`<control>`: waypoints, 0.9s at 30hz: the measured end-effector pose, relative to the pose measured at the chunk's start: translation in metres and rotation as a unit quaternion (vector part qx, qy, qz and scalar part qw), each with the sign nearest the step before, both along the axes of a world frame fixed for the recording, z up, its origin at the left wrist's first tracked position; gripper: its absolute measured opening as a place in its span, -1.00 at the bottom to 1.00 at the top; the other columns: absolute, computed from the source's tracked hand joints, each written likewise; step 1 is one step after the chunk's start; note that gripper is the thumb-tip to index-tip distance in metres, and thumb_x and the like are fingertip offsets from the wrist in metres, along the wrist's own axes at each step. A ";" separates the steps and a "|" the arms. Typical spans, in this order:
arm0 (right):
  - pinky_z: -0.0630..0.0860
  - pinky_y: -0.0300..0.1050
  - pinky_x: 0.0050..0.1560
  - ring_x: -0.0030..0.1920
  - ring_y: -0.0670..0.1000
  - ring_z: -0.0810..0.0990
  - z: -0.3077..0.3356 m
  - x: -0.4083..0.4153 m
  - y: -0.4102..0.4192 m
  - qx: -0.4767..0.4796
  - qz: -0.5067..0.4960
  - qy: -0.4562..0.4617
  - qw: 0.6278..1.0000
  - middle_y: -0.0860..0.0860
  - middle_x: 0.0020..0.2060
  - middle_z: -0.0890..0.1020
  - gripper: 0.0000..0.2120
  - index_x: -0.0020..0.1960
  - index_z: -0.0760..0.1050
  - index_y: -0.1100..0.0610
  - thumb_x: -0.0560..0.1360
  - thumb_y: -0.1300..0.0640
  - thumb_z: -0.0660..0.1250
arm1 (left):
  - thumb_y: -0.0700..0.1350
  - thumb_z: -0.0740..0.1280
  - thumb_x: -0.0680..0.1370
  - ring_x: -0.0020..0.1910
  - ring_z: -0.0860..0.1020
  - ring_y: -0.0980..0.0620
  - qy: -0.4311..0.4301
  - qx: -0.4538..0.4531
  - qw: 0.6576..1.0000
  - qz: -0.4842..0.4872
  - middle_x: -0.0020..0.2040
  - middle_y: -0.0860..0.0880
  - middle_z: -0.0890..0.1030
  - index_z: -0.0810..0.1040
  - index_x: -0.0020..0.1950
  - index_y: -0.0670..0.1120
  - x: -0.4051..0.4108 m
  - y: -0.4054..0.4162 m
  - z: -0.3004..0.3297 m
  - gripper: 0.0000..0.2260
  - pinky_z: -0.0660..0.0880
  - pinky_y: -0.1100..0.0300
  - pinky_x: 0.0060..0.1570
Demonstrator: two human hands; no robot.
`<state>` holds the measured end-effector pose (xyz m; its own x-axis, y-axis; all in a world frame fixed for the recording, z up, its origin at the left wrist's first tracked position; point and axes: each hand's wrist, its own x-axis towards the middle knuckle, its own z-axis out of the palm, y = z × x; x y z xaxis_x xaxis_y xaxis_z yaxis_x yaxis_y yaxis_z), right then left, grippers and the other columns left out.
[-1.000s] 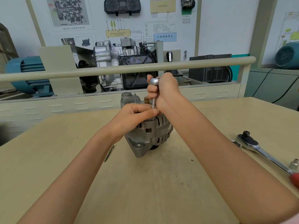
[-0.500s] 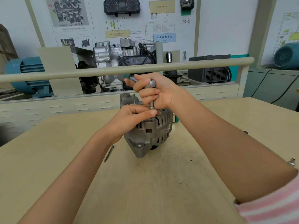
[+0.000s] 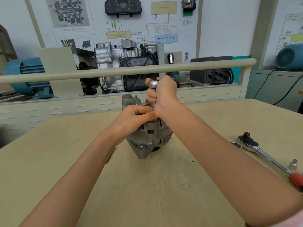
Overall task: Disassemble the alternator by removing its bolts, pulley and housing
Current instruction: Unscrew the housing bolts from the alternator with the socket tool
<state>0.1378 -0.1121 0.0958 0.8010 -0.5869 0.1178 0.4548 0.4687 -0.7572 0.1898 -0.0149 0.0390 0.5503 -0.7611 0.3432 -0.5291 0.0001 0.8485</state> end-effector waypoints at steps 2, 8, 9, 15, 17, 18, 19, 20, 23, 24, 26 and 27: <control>0.01 -0.39 -0.70 -0.74 -0.13 0.10 0.004 0.000 -0.007 -0.010 0.074 0.020 0.997 0.01 -0.54 0.43 -0.73 -0.24 0.24 0.12 0.60 0.24 -0.08 | -0.04 0.35 0.54 -0.08 0.64 0.05 -0.004 0.010 1.000 0.001 -0.06 -0.09 0.70 0.69 -0.04 -0.07 0.001 -0.001 0.000 -0.84 0.53 0.25 -0.04; 0.02 -0.36 -0.69 -0.75 -0.15 0.19 0.005 0.003 -0.027 -0.056 0.364 0.043 0.929 -0.08 -0.59 0.44 -0.75 -0.14 0.37 0.17 0.62 0.13 0.00 | 0.05 0.37 0.49 0.00 0.63 -0.01 -0.013 0.014 1.000 -0.006 -0.05 -0.09 0.70 0.70 -0.05 -0.08 0.001 -0.001 0.000 -0.77 0.51 0.17 0.08; 0.02 -0.36 -0.68 -0.75 -0.15 0.20 0.005 0.004 -0.028 -0.070 0.388 0.048 0.918 -0.08 -0.60 0.43 -0.75 -0.11 0.39 0.18 0.62 0.12 0.01 | 0.06 0.37 0.46 0.03 0.63 0.01 -0.011 0.010 1.000 -0.007 -0.05 -0.05 0.70 0.71 -0.06 -0.05 0.001 -0.001 0.000 -0.77 0.51 0.21 0.09; 0.00 -0.38 -0.66 -0.76 -0.14 0.21 0.004 0.004 -0.028 -0.048 0.406 0.042 0.912 -0.09 -0.60 0.44 -0.73 -0.15 0.37 0.16 0.63 0.10 -0.01 | 0.07 0.36 0.40 0.02 0.63 0.20 -0.007 -0.006 0.999 -0.033 -0.04 0.10 0.71 0.71 -0.05 0.01 0.003 0.001 0.000 -0.77 0.50 0.44 -0.02; 0.01 -0.37 -0.69 -0.75 -0.14 0.18 0.004 -0.001 -0.024 -0.028 0.350 0.035 0.936 -0.09 -0.59 0.44 -0.72 -0.20 0.34 0.14 0.63 0.11 -0.01 | 0.06 0.36 0.41 0.01 0.64 0.17 -0.007 -0.007 0.999 -0.040 -0.03 0.08 0.71 0.71 -0.05 0.02 0.002 0.001 0.000 -0.78 0.50 0.43 -0.03; 0.02 -0.37 -0.70 -0.75 -0.15 0.16 0.003 -0.001 -0.019 -0.017 0.296 0.031 0.954 -0.09 -0.59 0.45 -0.72 -0.21 0.32 0.13 0.63 0.12 -0.01 | 0.06 0.36 0.42 0.00 0.64 0.16 -0.008 -0.007 0.999 -0.042 -0.04 0.07 0.71 0.71 -0.07 0.03 0.002 0.001 0.000 -0.79 0.50 0.42 -0.03; 0.03 -0.35 -0.72 -0.74 -0.16 0.14 0.002 -0.002 -0.013 -0.007 0.220 0.023 0.975 -0.08 -0.57 0.46 -0.72 -0.21 0.30 0.12 0.64 0.14 -0.03 | 0.05 0.35 0.42 -0.02 0.65 0.17 -0.009 -0.007 0.999 -0.041 -0.06 0.08 0.71 0.72 -0.10 0.06 0.001 0.001 0.000 -0.82 0.51 0.42 -0.05; 0.06 -0.35 -0.71 -0.73 -0.15 0.15 0.000 -0.001 -0.006 -0.004 0.123 0.010 0.992 -0.04 -0.54 0.47 -0.72 -0.20 0.28 0.11 0.65 0.14 -0.04 | 0.04 0.35 0.44 -0.05 0.65 0.20 -0.012 -0.008 0.999 -0.037 -0.09 0.11 0.71 0.72 -0.14 0.10 0.000 0.001 0.001 -0.85 0.51 0.42 -0.07; 0.15 -0.37 -0.65 -0.64 -0.10 0.23 -0.009 0.001 0.008 -0.006 -0.115 -0.054 0.992 0.09 -0.40 0.51 -0.73 -0.16 0.22 0.09 0.67 0.10 -0.10 | -0.11 0.35 0.53 -0.15 0.65 0.25 -0.015 -0.017 0.999 -0.029 -0.18 0.16 0.70 0.71 -0.24 0.19 0.000 0.000 0.000 -0.75 0.50 0.44 -0.19; 0.16 -0.37 -0.65 -0.59 -0.08 0.25 -0.010 0.001 0.010 -0.003 -0.129 -0.063 0.990 0.13 -0.32 0.52 -0.73 -0.16 0.22 0.08 0.68 0.09 -0.10 | -0.14 0.34 0.54 -0.16 0.65 0.23 -0.014 -0.017 0.999 -0.030 -0.19 0.15 0.71 0.71 -0.24 0.19 0.001 0.000 -0.001 -0.73 0.50 0.43 -0.19; 0.14 -0.37 -0.66 -0.58 -0.07 0.25 -0.008 -0.001 0.007 -0.011 -0.092 -0.043 0.995 0.15 -0.27 0.52 -0.73 -0.17 0.22 0.09 0.67 0.12 -0.10 | -0.10 0.34 0.54 -0.12 0.66 0.19 -0.019 -0.010 0.999 -0.025 -0.16 0.09 0.71 0.71 -0.19 0.17 0.001 0.000 -0.001 -0.77 0.54 0.38 -0.16; 0.11 -0.37 -0.68 -0.64 -0.09 0.22 -0.006 -0.001 0.004 -0.014 -0.054 -0.028 0.998 0.11 -0.35 0.51 -0.73 -0.18 0.23 0.10 0.66 0.16 -0.09 | -0.08 0.34 0.54 -0.10 0.65 0.16 -0.021 -0.004 1.000 -0.019 -0.14 0.06 0.72 0.71 -0.15 0.14 0.001 0.000 -0.001 -0.81 0.55 0.36 -0.13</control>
<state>0.1368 -0.1085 0.0902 0.7250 -0.6652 0.1788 0.5435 0.3931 -0.7417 0.1912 -0.0148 0.0381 0.5055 -0.7783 0.3724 -0.5645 0.0281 0.8249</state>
